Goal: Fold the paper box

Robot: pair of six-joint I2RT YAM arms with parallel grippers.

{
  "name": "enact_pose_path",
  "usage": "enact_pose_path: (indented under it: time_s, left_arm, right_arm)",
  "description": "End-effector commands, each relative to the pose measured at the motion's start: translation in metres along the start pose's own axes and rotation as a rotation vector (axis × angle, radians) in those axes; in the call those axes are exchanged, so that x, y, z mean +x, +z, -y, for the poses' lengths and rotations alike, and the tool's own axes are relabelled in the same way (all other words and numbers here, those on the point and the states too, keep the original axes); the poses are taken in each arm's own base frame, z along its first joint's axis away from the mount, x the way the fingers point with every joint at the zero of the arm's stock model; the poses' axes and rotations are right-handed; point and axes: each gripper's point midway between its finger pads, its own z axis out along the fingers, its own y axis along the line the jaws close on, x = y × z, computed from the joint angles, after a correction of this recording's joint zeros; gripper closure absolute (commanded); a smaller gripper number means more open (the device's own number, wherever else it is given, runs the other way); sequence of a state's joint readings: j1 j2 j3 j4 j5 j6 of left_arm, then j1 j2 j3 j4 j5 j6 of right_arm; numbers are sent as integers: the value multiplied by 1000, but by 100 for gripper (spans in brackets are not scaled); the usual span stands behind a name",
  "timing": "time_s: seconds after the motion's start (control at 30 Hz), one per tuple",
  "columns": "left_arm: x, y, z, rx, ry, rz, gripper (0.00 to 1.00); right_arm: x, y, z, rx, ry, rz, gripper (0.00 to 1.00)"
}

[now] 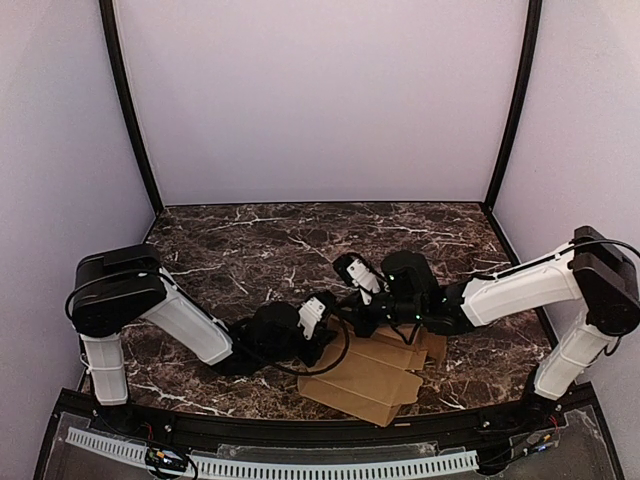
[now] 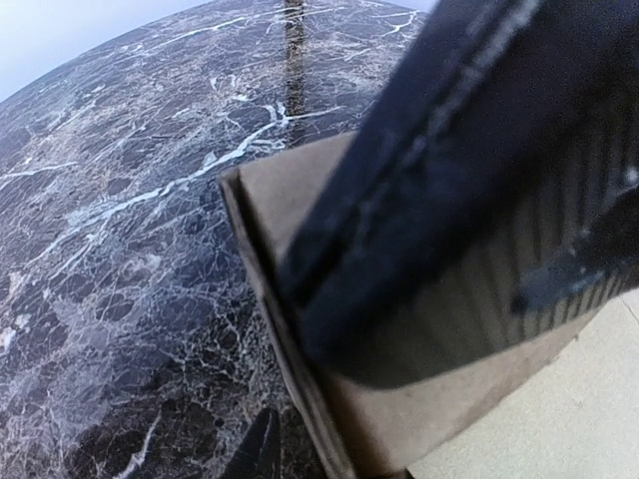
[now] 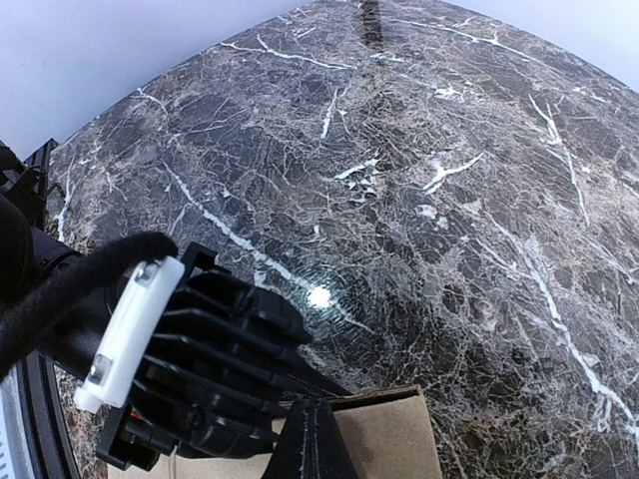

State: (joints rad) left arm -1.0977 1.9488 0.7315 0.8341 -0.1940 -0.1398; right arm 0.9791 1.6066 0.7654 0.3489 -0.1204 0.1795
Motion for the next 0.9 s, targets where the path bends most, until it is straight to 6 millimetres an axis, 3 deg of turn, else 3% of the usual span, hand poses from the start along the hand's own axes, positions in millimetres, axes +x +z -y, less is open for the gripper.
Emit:
enact_pose_path:
  time_s: [0.0,0.5,0.87]
  left_arm:
    - [-2,5,0,-8,5,-13,76]
    - [-28,10,-11,-88,12,56,75]
    - [-32,11,-24,-173,-9,65,99]
  right_arm:
    - [20,3,-1,-18,31,-48,100]
    - [23,1,0,-12,44,-54,100]
    - [23,-1,-3,-12,65,-52,100]
